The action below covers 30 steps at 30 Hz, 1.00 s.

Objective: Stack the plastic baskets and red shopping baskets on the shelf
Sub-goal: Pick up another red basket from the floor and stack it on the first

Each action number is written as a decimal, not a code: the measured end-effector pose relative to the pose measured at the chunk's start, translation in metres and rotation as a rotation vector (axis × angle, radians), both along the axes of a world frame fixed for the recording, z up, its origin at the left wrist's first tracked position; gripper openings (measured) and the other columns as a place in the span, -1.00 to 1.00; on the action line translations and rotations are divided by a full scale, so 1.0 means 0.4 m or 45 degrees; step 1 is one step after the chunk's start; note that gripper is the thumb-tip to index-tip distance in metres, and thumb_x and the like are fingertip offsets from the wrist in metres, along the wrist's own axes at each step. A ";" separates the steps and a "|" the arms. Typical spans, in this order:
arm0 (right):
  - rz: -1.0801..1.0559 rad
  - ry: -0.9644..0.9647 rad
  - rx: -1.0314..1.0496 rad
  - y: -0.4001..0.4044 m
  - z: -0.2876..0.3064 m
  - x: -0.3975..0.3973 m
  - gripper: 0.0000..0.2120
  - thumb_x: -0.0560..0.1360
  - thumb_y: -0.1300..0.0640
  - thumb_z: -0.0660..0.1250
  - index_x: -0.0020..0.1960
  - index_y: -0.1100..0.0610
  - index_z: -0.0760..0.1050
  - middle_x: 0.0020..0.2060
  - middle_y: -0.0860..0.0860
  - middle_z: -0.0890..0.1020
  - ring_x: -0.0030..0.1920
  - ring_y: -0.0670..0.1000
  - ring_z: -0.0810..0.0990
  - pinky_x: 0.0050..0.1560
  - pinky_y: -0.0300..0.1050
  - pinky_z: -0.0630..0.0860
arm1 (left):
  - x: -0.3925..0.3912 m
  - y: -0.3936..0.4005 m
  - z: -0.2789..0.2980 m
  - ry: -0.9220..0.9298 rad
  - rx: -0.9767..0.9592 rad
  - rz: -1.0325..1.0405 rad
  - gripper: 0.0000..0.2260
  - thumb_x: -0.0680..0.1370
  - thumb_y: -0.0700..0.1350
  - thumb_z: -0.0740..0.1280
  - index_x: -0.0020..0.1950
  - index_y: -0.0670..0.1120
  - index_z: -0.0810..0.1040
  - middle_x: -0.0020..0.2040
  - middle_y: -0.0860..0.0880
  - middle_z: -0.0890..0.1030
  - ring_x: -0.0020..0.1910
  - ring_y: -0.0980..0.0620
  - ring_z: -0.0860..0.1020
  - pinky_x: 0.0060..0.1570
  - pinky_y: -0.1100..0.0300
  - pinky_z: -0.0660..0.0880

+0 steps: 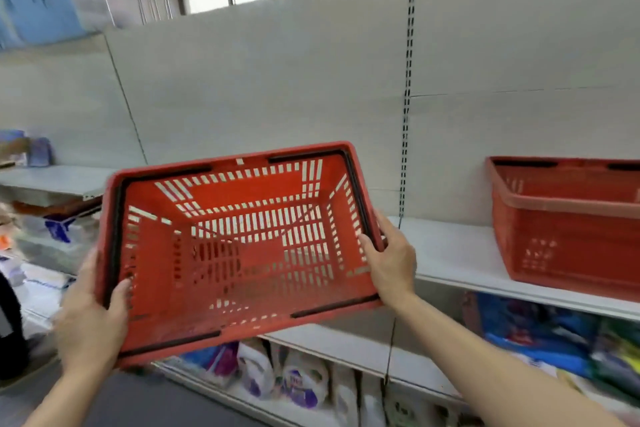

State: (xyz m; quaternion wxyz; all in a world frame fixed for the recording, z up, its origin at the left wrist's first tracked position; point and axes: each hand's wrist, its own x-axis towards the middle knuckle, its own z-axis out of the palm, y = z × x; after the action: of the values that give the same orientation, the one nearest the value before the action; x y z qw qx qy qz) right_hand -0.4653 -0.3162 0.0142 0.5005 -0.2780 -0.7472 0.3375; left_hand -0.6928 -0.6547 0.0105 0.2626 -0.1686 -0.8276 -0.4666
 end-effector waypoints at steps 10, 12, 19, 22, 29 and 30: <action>-0.226 0.110 0.208 0.239 0.227 0.302 -0.56 0.56 0.07 0.34 0.43 -0.01 0.41 0.10 -0.08 0.64 -0.03 -0.17 0.55 -0.07 -0.39 0.49 | 0.148 0.360 0.205 0.143 0.120 -0.180 -0.41 0.56 -0.10 0.39 0.52 0.17 0.23 0.28 -0.20 0.57 0.20 -0.32 0.54 0.17 -0.30 0.49; -0.297 0.163 0.233 0.271 0.272 0.349 -0.55 0.56 0.07 0.34 0.43 0.01 0.40 0.10 -0.06 0.64 -0.02 -0.17 0.54 -0.05 -0.42 0.42 | 0.165 0.425 0.256 0.203 0.118 -0.221 -0.43 0.56 -0.10 0.39 0.51 0.14 0.25 0.26 -0.23 0.57 0.17 -0.35 0.55 0.14 -0.31 0.50; -0.546 0.246 0.283 0.404 0.357 0.539 -0.49 0.55 0.03 0.34 0.48 -0.02 0.33 0.04 -0.05 0.67 -0.06 -0.05 0.63 0.01 -0.15 0.57 | 0.302 0.652 0.409 0.384 0.154 -0.370 -0.43 0.56 -0.16 0.40 0.53 0.00 0.28 0.33 -0.21 0.55 0.19 -0.36 0.54 0.14 -0.24 0.48; -0.659 0.261 0.296 0.475 0.364 0.634 -0.48 0.53 0.03 0.36 0.46 -0.04 0.36 0.10 0.00 0.68 0.02 0.02 0.65 0.04 -0.09 0.57 | 0.383 0.751 0.438 0.376 0.169 -0.454 -0.43 0.56 -0.15 0.38 0.53 0.05 0.28 0.33 -0.19 0.55 0.20 -0.34 0.54 0.16 -0.23 0.48; -0.709 0.247 0.389 0.679 0.420 0.890 -0.48 0.52 0.03 0.37 0.45 -0.01 0.38 0.16 -0.01 0.66 0.08 0.01 0.65 0.13 -0.01 0.58 | 0.587 1.005 0.465 0.324 0.246 -0.596 -0.43 0.56 -0.12 0.38 0.54 0.07 0.28 0.31 -0.19 0.57 0.18 -0.34 0.55 0.16 -0.21 0.48; -0.715 0.215 0.386 0.711 0.440 0.929 -0.49 0.52 0.01 0.36 0.45 -0.02 0.38 0.15 -0.01 0.66 0.06 0.00 0.65 0.11 -0.01 0.59 | 0.618 1.042 0.474 0.311 0.241 -0.619 -0.44 0.57 -0.12 0.38 0.54 0.05 0.29 0.31 -0.19 0.57 0.18 -0.34 0.55 0.16 -0.20 0.48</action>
State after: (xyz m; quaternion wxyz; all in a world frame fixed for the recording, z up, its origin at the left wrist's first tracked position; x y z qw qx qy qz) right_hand -0.0937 -0.0319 0.1902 0.6700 -0.3665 -0.6389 0.0932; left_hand -0.4458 -0.2380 0.1999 0.2555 -0.3917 -0.6778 -0.5674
